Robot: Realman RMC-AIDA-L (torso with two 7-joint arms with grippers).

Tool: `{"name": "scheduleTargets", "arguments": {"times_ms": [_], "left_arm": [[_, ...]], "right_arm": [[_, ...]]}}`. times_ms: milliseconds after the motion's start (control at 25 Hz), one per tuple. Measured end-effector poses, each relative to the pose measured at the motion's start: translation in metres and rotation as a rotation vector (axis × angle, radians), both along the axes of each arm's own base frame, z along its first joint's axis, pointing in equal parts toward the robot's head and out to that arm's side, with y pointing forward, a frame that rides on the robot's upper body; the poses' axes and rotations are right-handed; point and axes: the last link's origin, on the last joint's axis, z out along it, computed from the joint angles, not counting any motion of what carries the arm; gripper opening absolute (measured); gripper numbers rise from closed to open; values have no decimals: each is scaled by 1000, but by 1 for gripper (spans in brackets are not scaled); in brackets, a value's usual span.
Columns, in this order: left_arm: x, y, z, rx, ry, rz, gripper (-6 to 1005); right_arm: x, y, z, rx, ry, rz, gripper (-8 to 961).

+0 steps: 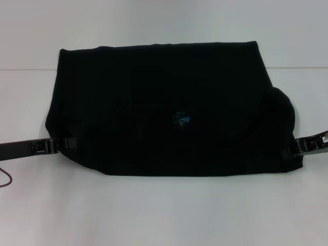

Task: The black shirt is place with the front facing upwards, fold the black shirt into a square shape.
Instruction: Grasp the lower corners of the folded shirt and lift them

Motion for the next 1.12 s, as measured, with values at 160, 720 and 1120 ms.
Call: {"name": "scheduleTargets", "arguments": {"times_ms": [160,720,1120], "left_arm": [[0,0,0,1,-1,1,2],[0,0,2,3,-2,2,2],[2,-2,1,-15,-17,-11,3]], "right_arm": [[-1,1,1,-1,-2,4,64],[-3,2,6,2,1,21,51],[-4,-2,14,-3,49,36,51]]}}
